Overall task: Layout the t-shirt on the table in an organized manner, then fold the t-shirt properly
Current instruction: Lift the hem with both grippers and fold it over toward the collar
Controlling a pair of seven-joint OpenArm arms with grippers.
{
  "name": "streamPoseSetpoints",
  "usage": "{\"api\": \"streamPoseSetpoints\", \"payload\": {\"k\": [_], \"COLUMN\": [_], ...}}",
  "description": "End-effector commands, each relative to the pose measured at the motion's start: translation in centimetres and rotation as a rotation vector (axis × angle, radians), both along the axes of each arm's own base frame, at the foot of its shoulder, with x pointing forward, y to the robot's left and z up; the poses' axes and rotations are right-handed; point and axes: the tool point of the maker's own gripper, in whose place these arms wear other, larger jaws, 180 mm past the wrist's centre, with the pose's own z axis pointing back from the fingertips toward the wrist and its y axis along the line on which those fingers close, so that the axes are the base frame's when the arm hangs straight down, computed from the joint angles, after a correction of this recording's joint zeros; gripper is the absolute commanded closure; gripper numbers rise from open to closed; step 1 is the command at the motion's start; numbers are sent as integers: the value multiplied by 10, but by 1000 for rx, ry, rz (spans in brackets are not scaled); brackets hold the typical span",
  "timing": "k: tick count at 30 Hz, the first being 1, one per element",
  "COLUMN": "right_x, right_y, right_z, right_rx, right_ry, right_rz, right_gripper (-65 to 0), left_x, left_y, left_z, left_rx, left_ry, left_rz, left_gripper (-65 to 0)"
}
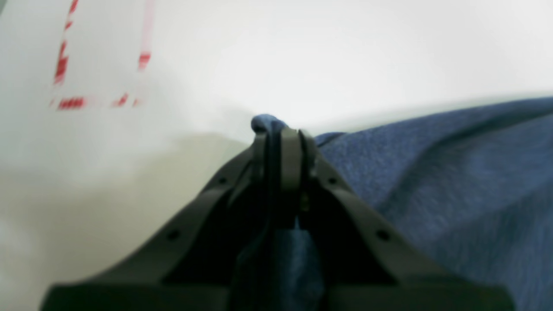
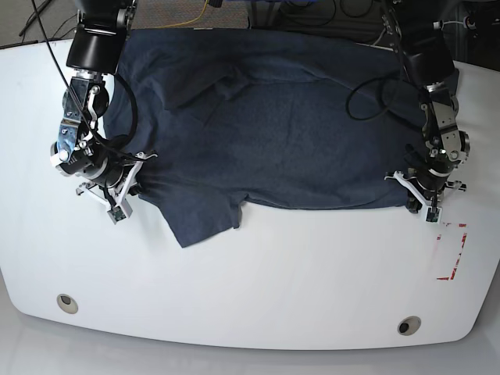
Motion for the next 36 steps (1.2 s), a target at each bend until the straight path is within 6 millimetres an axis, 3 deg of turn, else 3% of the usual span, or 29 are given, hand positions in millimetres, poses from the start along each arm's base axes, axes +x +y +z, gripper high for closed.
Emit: {"api": "streamPoseSetpoints", "payload": {"k": [1, 19, 29, 36], "right_x": [7, -37, -57, -68], "right_y": [-2, 9, 7, -5], "right_z": [23, 27, 20, 21], "right_rx": [-17, -81, -125, -155], "right_ry": [-72, -73, -9, 21], "right_rz": [8, 59, 66, 37], "right_gripper": [0, 0, 0, 0], "left_x": [7, -24, -46, -65], "left_y": [4, 5, -11, -7], "left_z": [23, 40, 22, 14], "left_rx": [22, 120, 118, 146], "left_ry": [-71, -58, 7, 47], "left_rz": [-7, -31, -139, -169], "left_gripper": [0, 0, 0, 0]}}
